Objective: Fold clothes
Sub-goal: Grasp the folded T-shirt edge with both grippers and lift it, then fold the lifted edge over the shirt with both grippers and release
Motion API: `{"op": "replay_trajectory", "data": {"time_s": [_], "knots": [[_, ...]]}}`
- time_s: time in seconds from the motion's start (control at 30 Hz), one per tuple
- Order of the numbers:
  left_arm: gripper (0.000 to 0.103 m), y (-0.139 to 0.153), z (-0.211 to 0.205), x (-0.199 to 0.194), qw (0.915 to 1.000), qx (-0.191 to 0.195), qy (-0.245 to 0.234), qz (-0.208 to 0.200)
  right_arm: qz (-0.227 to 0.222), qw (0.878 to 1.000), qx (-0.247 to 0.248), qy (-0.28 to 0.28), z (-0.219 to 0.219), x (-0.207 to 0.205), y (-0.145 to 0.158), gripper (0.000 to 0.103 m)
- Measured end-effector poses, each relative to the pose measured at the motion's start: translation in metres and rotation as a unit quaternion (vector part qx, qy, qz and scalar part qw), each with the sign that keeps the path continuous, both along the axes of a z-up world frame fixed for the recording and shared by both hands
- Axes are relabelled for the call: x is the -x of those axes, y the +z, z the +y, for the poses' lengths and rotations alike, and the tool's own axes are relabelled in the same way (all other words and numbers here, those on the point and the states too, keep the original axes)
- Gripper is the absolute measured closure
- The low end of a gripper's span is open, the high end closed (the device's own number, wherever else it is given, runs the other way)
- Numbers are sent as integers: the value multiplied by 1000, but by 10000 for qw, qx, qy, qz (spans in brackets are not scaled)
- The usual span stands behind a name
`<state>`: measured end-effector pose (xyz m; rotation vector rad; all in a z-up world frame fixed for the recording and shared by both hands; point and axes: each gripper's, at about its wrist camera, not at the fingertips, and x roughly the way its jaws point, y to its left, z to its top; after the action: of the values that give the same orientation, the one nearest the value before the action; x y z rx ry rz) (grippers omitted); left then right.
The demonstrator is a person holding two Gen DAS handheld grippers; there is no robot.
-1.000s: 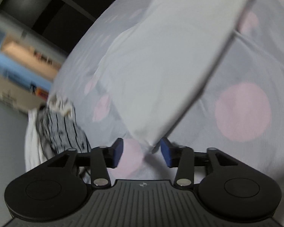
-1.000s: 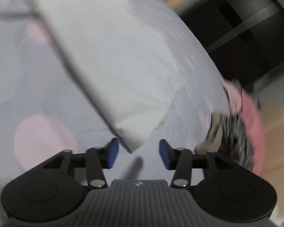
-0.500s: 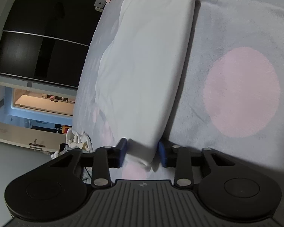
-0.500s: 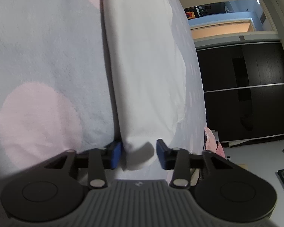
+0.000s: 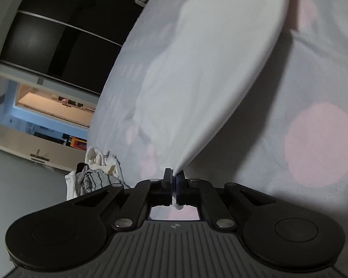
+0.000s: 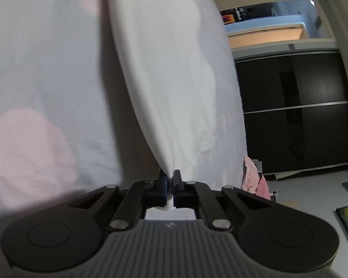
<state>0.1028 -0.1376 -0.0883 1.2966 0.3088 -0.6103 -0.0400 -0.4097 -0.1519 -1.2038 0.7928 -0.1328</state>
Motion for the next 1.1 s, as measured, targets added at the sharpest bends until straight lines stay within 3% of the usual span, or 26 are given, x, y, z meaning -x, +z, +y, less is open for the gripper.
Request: {"op": "replay_trajectory", "data": {"time_s": [0.27,0.43,0.63,1.1], "knots": [[102,64,22,9,9995,217,-114,205,14,9960,-887,-116,-6,6,85,99],[102,97,46,24,9969,340,-159,685,401,9895,-1386,66,3,25,120,99],[102,116,72,34,9880,432,-112,1481,1028,9759,-1897,336,20,57,130,99],[101,89,94,47,9603,251,40,2778,1984,9399,-2764,274,25,69,117,97]]}}
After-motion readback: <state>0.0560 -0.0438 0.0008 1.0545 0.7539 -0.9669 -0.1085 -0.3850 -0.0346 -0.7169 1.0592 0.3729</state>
